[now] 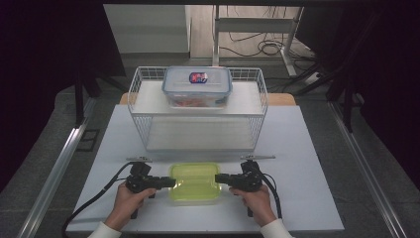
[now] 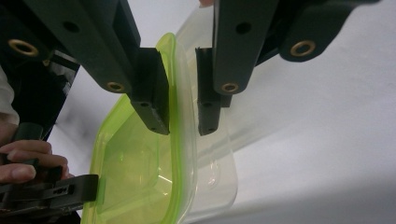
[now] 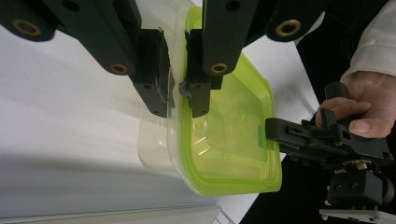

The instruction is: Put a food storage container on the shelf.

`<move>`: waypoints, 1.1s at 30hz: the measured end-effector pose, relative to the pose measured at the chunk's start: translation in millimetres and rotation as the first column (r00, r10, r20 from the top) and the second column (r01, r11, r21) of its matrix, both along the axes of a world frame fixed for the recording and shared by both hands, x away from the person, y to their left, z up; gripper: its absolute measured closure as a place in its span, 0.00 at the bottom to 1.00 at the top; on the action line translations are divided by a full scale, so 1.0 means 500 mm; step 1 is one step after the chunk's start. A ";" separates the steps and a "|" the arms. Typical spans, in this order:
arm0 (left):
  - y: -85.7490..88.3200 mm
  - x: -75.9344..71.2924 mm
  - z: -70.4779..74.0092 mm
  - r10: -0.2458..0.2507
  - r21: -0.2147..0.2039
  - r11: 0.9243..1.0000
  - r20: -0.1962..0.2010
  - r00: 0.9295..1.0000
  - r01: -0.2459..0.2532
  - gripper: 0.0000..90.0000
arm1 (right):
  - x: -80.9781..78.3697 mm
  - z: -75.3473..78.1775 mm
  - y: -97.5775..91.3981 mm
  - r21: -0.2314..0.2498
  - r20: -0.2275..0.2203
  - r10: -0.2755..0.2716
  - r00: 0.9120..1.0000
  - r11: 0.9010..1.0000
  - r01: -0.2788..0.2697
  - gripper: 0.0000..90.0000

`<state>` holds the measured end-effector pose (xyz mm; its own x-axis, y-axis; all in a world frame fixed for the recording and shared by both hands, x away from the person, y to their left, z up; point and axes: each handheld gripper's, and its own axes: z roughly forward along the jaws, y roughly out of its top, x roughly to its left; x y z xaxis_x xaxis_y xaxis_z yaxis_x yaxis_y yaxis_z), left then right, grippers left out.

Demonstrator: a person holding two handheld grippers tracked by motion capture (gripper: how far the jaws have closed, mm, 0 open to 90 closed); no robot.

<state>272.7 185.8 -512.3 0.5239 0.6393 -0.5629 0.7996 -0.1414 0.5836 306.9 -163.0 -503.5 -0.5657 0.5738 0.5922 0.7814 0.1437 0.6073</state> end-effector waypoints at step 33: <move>0.025 -0.042 0.090 -0.012 -0.035 0.999 0.195 0.981 0.019 0.86 | -0.033 0.075 0.009 -0.019 0.172 0.057 0.983 0.998 -0.054 0.89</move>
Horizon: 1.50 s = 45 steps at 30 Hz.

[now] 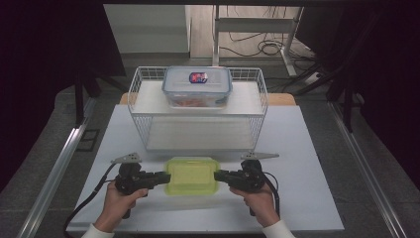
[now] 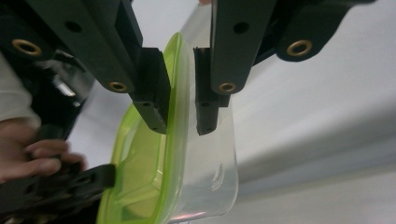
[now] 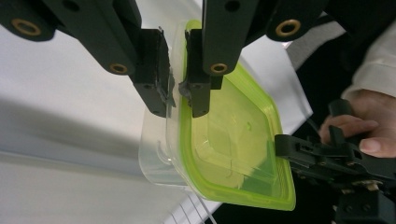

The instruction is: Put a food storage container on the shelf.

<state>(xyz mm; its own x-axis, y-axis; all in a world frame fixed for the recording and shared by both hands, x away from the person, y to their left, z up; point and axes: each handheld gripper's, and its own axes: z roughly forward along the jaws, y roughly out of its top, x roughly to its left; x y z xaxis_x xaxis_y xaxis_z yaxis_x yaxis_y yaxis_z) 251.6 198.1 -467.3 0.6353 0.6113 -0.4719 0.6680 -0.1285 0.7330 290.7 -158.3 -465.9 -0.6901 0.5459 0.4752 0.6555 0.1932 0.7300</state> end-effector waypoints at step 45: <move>-0.004 0.073 0.242 0.022 -0.055 0.998 0.170 0.985 -0.012 0.87 | 0.053 0.295 -0.001 -0.013 0.245 0.004 0.969 1.000 0.000 0.89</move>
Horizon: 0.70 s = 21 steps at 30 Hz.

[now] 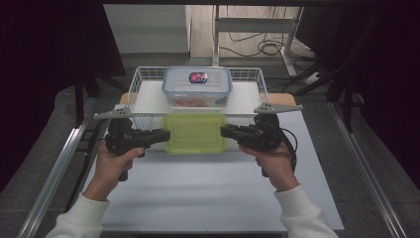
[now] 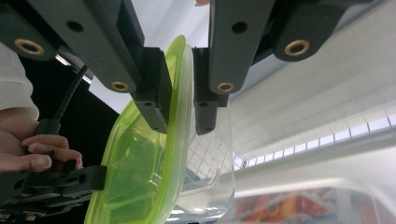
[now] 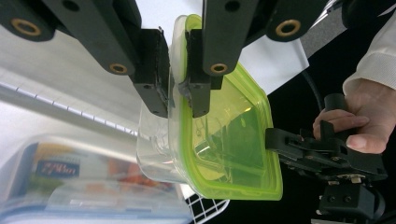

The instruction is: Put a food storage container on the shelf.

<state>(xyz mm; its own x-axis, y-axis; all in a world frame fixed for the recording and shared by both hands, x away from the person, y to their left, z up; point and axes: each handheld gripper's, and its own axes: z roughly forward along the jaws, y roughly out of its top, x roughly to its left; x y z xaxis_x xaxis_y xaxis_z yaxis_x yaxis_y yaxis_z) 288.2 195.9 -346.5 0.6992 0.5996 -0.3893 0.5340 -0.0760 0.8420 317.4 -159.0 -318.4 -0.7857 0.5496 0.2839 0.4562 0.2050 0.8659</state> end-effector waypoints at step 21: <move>0.002 0.073 0.099 0.015 0.024 1.000 0.035 0.999 -0.016 0.88 | 0.070 0.090 0.006 0.006 0.035 -0.014 0.999 1.000 0.014 0.89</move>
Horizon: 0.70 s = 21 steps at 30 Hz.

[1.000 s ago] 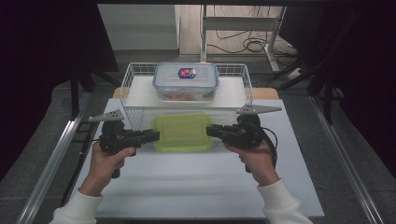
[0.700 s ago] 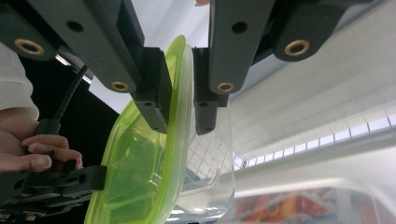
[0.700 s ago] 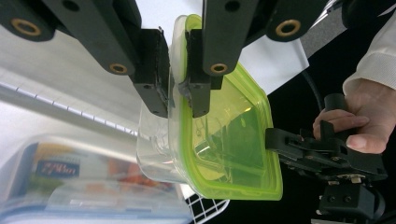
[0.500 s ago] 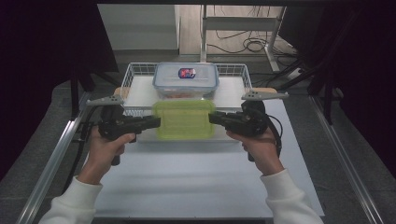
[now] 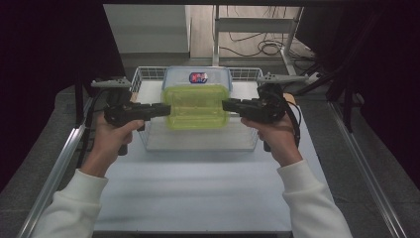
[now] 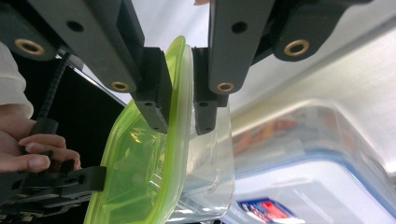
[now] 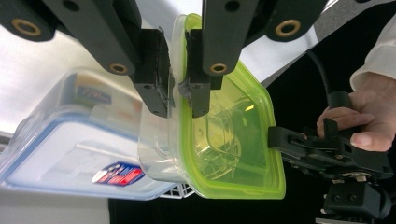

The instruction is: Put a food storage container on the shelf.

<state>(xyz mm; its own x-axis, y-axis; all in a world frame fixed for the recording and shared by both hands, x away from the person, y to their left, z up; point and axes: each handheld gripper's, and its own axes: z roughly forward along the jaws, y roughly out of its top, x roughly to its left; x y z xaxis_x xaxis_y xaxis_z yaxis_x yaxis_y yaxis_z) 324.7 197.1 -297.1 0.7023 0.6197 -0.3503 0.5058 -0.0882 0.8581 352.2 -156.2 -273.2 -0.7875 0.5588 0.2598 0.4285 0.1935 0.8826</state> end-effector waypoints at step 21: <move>0.023 0.135 0.086 0.000 -0.002 1.000 -0.022 1.000 0.000 0.88 | 0.131 0.074 0.022 0.023 -0.034 -0.027 0.999 0.999 0.028 0.89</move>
<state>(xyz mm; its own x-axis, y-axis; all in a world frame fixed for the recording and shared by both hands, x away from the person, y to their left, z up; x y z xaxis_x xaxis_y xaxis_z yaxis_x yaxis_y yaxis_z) 392.1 208.4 -254.2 0.6945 0.6186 -0.3674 0.5249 -0.0864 0.8468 417.6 -145.0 -236.1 -0.7628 0.5735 0.2989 0.4626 0.1609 0.8718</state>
